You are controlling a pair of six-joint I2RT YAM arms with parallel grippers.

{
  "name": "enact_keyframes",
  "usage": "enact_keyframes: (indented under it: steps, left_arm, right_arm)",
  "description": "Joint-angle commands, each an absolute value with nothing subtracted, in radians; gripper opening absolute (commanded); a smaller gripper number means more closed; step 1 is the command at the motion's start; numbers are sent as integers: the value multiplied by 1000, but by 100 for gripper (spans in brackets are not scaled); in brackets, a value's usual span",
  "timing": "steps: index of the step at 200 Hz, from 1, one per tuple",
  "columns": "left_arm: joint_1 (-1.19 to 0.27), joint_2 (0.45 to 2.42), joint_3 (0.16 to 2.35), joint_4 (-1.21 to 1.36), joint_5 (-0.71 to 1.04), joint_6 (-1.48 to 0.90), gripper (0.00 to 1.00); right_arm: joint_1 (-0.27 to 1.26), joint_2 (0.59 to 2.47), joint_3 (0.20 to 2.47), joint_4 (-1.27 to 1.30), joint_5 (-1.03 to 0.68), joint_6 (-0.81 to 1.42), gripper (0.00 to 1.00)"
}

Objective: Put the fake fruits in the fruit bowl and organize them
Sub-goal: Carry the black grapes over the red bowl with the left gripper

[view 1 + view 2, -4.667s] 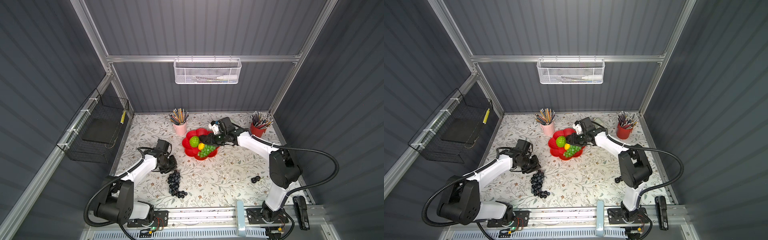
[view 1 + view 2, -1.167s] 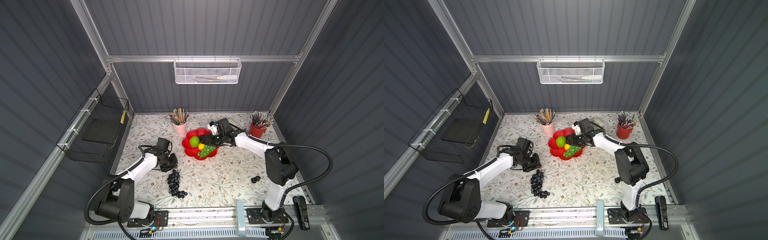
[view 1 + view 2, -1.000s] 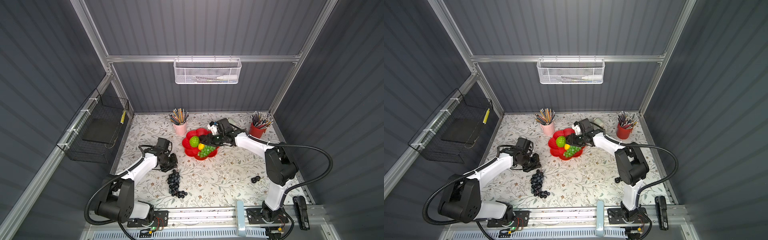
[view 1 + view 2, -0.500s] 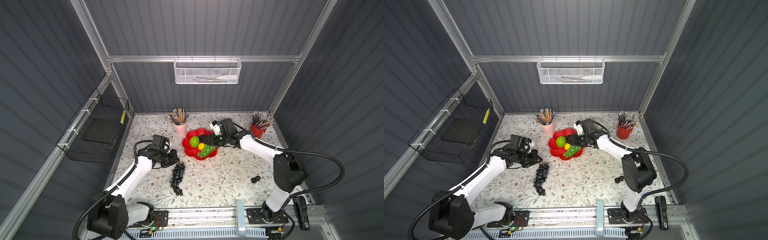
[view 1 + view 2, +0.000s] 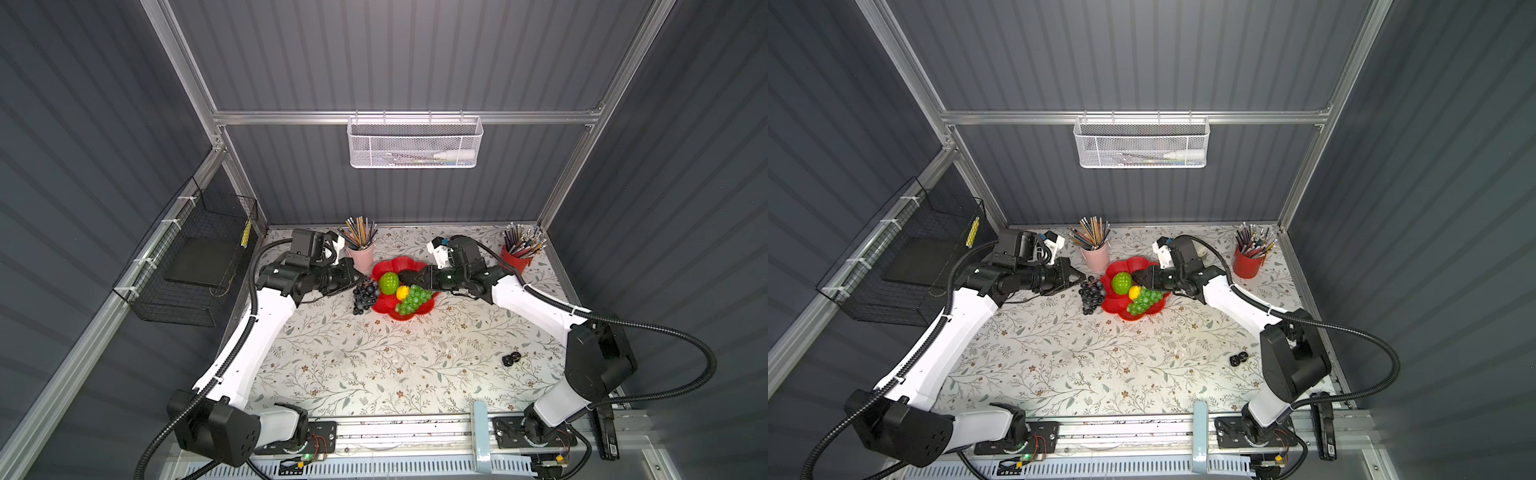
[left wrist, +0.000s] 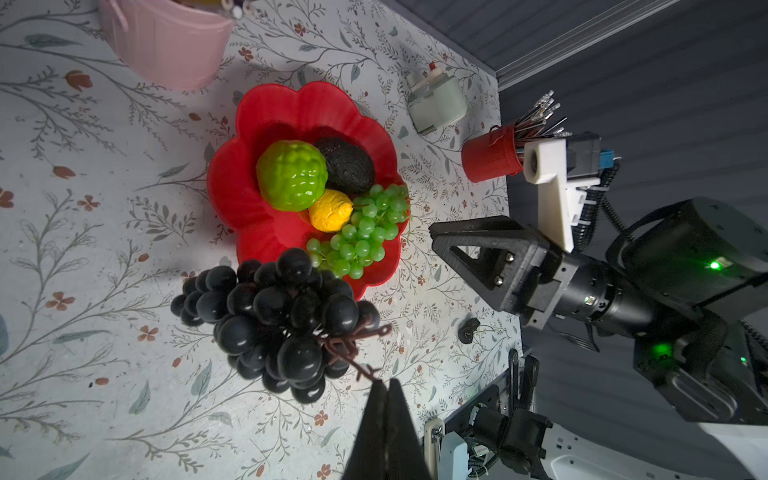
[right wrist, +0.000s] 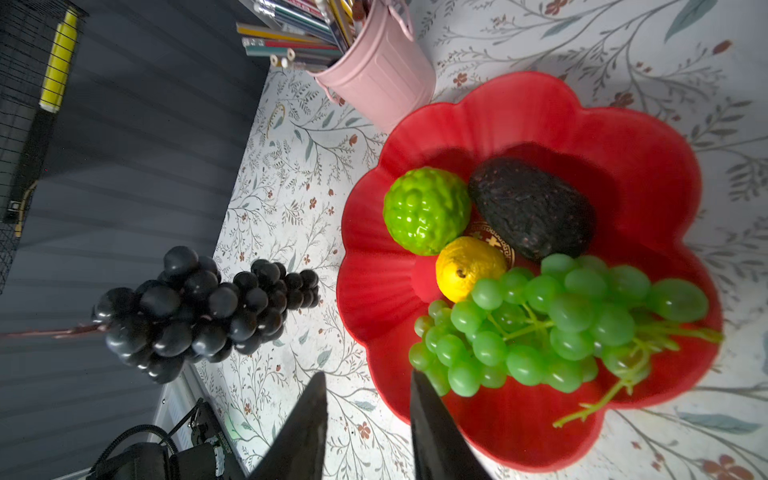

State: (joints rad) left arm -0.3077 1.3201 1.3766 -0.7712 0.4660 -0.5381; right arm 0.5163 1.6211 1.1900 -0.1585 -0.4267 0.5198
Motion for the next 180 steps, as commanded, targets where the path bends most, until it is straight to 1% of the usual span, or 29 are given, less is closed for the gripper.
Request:
enact_keyframes:
  steps: [1,32,56,94,148,180]
  left_arm:
    - [-308,1375,1489,-790,533,-516,0]
    - [-308,1439,1544,-741,606,-540,0]
    - [-311,1453,1538,-715,650,-551,0]
    - [-332,1482,1531,-661,683,-570,0]
    - [-437,1550,1528,-618,671,-574,0]
    - [-466,1543,1485,-580,654,-603,0]
  right_arm:
    - [503,1619,1192,-130,-437,526,36]
    - [489,1620,1185,-132,-445,521,35]
    - [480,1603,1159,-109,-430,530,35]
    - [473,1621,1159,-86,-452,544,35]
    - [457,1602,1141,-94,-443,528,35]
    - [449,1579,1110,-89,-439,522,35]
